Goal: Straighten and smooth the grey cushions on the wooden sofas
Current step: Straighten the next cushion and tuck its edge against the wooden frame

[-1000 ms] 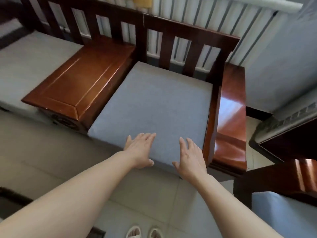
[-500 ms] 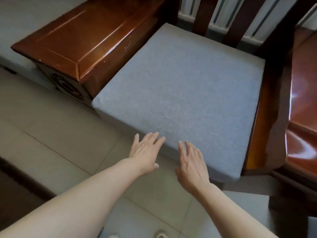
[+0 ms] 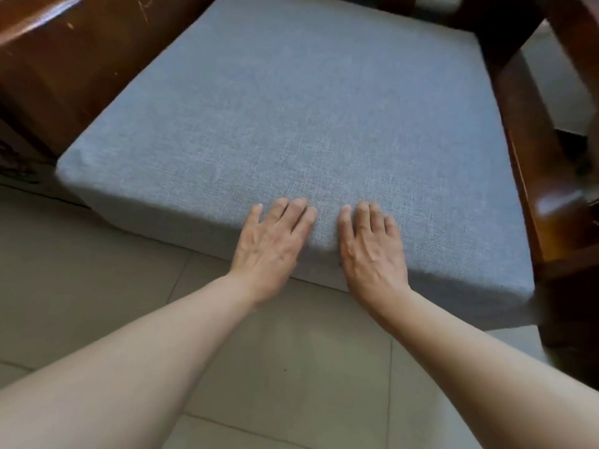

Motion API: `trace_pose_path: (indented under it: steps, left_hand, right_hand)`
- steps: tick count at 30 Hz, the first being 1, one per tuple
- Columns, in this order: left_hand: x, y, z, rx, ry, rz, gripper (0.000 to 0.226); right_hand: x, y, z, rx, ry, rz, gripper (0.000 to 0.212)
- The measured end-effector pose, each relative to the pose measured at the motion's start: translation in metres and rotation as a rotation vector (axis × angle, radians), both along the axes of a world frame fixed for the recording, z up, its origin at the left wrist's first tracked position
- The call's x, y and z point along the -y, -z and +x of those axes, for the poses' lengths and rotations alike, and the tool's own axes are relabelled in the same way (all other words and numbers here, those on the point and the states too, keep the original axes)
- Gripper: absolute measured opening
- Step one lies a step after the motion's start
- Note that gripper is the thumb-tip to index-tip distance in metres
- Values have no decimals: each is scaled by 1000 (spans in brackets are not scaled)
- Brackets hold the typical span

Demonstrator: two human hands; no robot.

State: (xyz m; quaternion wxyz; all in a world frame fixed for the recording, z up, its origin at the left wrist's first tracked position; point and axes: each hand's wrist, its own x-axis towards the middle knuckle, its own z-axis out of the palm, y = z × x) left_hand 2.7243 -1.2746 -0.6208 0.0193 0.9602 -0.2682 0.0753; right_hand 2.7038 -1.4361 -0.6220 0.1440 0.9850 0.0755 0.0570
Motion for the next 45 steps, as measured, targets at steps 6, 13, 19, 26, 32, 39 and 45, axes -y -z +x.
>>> trace_pose_path:
  steps: [6, 13, 19, 26, 32, 39, 45]
  left_hand:
    - [-1, 21, 29, 318, 173, -142, 35]
    - [-2, 12, 24, 240, 219, -136, 24]
    - [3, 1, 21, 184, 210, -27, 13]
    - [16, -14, 16, 10, 61, 195, 25]
    - [15, -19, 12, -8, 75, 185, 26]
    - [13, -19, 5, 6, 122, 213, 25]
    - [8, -19, 2, 0, 141, 179, 24]
  right_hand:
    - [2, 13, 7, 182, -154, -14, 21]
    - [-4, 6, 3, 232, -247, -70, 24]
    - [-8, 0, 5, 97, -252, -72, 23]
    - [-7, -20, 0, -146, -252, -46, 23]
    - [-10, -27, -1, -187, -264, -59, 25]
    - [-9, -35, -6, -240, -269, -43, 21]
    - [-12, -35, -11, -252, -245, -78, 16]
